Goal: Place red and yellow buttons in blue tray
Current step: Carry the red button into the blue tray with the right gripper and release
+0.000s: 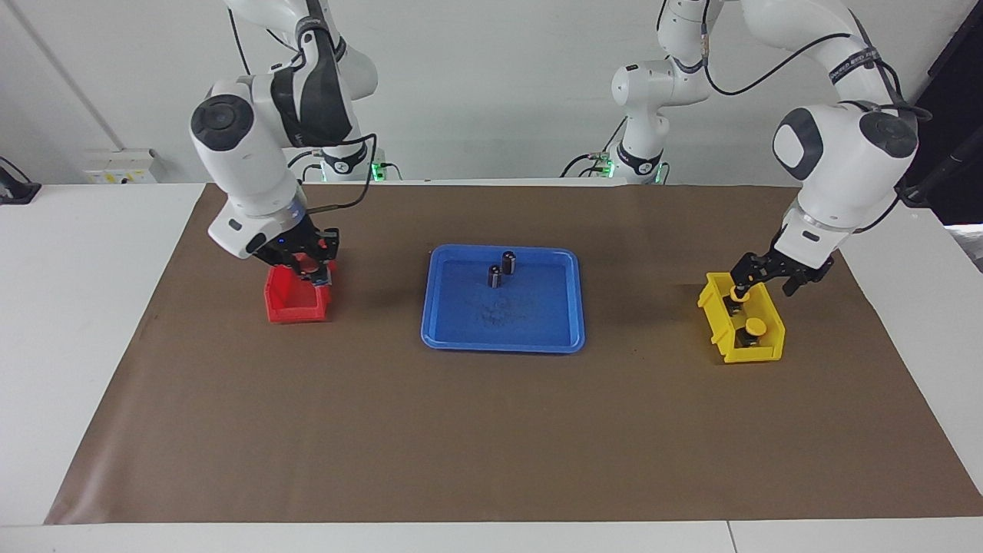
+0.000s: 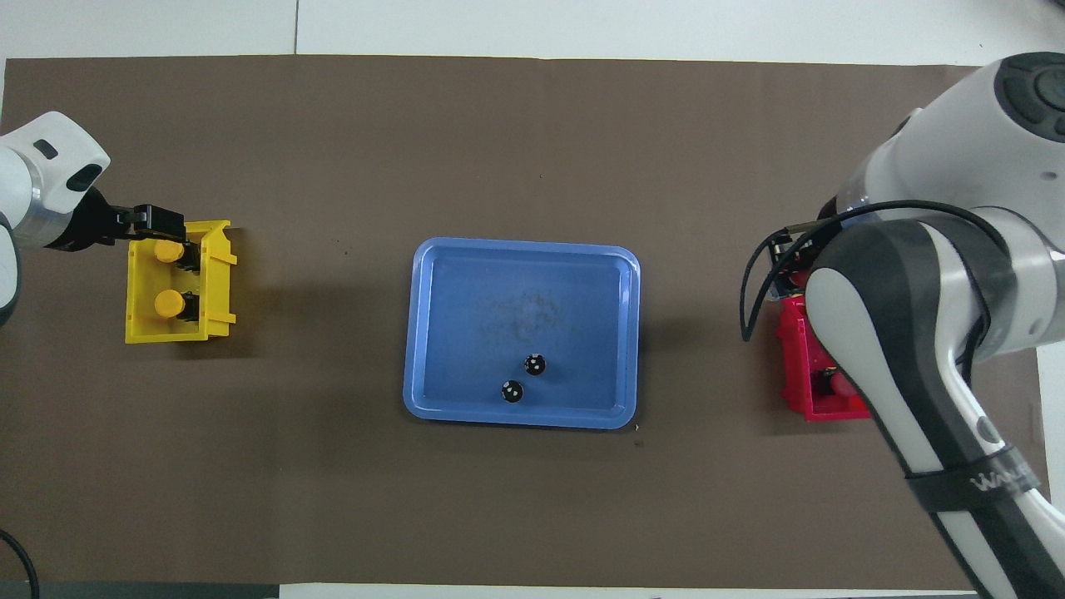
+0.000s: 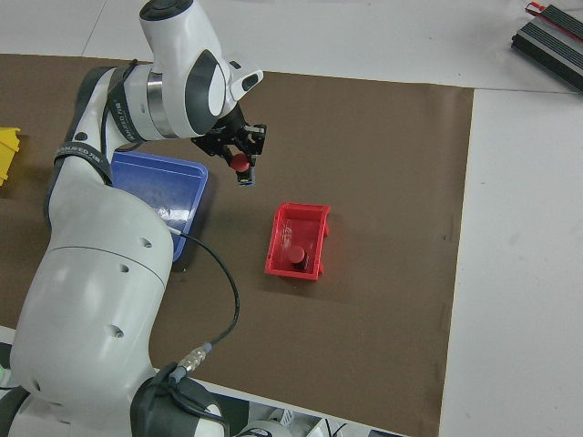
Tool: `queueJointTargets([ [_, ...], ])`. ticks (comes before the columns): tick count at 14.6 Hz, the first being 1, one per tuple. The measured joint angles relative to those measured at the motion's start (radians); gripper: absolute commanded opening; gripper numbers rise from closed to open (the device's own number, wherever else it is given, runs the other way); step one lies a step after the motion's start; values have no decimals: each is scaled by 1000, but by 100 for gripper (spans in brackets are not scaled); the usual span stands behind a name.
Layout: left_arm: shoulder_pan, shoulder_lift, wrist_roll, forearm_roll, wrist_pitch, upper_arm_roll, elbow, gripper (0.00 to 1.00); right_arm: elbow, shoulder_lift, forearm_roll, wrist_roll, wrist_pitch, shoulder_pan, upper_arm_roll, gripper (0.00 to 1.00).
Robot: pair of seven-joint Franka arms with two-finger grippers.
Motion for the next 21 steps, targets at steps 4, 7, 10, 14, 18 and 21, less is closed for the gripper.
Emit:
queueJointTargets([
  [4, 38, 59, 12, 0, 90, 1, -16, 75, 21, 75, 53, 259, 162, 168, 5, 22],
  [7, 42, 67, 12, 0, 143, 0, -59, 75, 36, 152, 60, 416, 241, 275, 5, 22],
  [10, 39, 67, 12, 0, 148, -3, -71, 74, 81, 259, 60, 511, 268, 356, 4, 23],
  [14, 38, 67, 12, 0, 151, -5, -97, 23, 101, 317, 60, 526, 273, 367, 0, 25],
  [18, 39, 66, 11, 0, 157, -5, -101, 1, 63, 318, 60, 526, 298, 369, -3, 31],
  [21, 39, 64, 8, 0, 146, -5, -75, 1, 52, 320, 58, 531, 307, 380, -2, 69],
])
